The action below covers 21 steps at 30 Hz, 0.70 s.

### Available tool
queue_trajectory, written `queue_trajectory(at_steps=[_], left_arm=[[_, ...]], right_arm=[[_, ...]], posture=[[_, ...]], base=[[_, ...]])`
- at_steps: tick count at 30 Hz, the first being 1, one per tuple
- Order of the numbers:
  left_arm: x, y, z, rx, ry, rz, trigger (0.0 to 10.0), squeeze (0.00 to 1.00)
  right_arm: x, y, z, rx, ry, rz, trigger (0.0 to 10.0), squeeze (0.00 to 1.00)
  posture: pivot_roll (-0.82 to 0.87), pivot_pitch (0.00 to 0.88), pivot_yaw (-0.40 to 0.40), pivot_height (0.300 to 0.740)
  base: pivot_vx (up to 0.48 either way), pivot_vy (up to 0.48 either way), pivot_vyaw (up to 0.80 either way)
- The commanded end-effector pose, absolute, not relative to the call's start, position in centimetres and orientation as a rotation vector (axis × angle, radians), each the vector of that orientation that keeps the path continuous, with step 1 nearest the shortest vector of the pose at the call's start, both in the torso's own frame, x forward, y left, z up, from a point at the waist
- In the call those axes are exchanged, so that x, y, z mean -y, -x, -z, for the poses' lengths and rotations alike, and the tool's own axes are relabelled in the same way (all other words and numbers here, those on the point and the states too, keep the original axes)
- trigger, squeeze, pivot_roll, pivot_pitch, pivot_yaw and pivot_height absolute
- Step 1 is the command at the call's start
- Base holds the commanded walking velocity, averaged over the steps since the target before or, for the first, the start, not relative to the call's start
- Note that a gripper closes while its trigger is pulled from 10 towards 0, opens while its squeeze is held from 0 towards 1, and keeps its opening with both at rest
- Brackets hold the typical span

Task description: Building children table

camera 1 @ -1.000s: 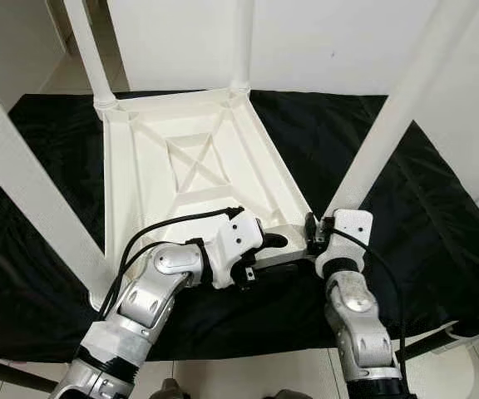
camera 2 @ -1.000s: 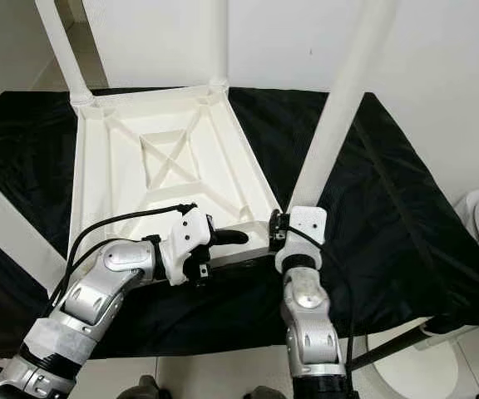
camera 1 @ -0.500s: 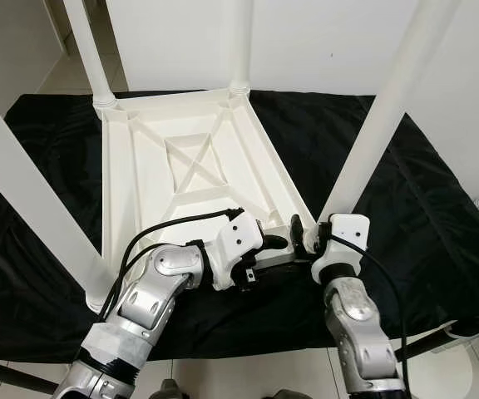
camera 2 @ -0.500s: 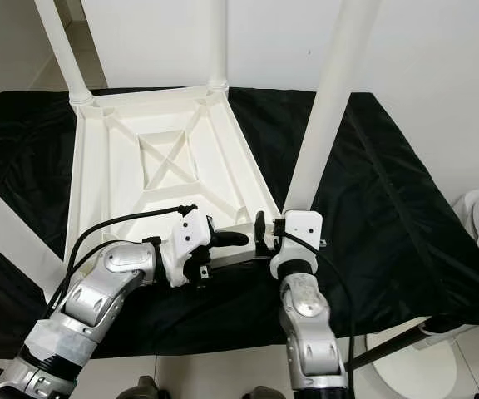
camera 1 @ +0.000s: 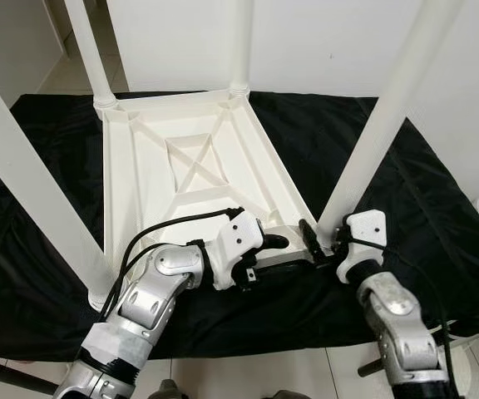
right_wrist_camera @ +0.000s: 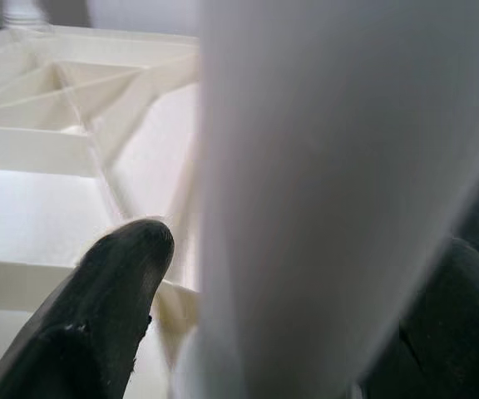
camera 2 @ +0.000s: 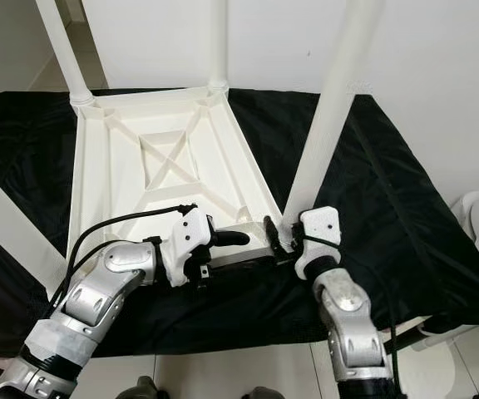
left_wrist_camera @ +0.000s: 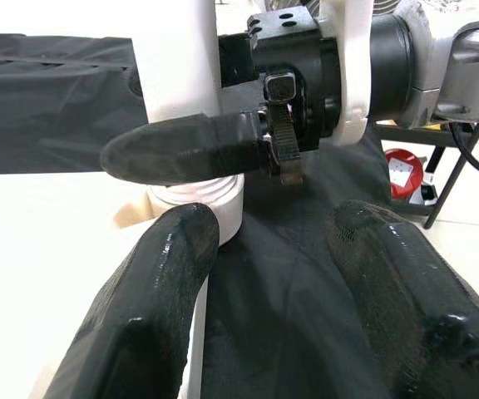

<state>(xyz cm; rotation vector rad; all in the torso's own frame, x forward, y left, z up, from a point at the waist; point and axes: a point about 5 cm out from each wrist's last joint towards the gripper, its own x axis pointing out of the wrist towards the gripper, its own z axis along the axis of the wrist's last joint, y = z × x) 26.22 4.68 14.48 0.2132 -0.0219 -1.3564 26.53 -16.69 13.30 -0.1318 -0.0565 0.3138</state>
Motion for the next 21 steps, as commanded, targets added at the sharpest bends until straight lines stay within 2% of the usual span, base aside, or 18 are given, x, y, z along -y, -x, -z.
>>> queue_trajectory(at_steps=[1,5,10,13,14,15,21], left_arm=[[-5.0,-26.1,-14.7,0.019,-0.212,1.353,10.0,0.00],[-5.1,-26.0,-14.7,0.017,-0.214,1.359,10.0,0.00],[-5.8,-26.0,-14.9,0.009,-0.228,1.368,10.0,0.00],[-5.8,-26.0,-14.9,0.006,-0.229,1.365,10.0,0.00],[-5.9,-26.0,-14.9,0.005,-0.231,1.364,10.0,0.00],[-5.9,-25.9,-14.9,0.005,-0.232,1.362,10.0,0.00],[-6.0,-25.8,-15.0,0.003,-0.227,1.355,10.0,0.00]], right_arm=[[17.0,-27.1,-13.5,0.071,0.153,-0.404,10.0,0.00],[17.0,-27.2,-13.7,0.077,0.162,-0.431,10.0,0.00],[17.2,-28.1,-13.6,0.048,0.202,-0.615,10.0,0.00],[17.3,-28.2,-13.6,0.042,0.208,-0.630,10.0,0.00],[17.4,-28.3,-13.6,0.039,0.214,-0.639,8.5,0.00],[17.6,-28.4,-13.4,0.027,0.215,-0.653,0.0,0.00],[18.3,-28.2,-13.0,-0.001,0.210,-0.679,0.0,0.00]], posture=[[-0.02,0.000,-0.017,0.740],[-0.02,0.000,-0.017,0.740],[0.01,0.000,-0.020,0.740],[0.01,0.000,-0.021,0.740],[0.01,0.000,-0.021,0.740],[0.02,0.000,-0.027,0.740],[0.02,0.000,-0.035,0.740]], base=[[0.000,0.000,0.00],[0.000,0.000,0.00],[0.000,0.000,0.00],[0.000,0.000,0.00],[0.000,0.000,0.00],[0.000,0.000,0.00],[0.000,0.000,0.00]])
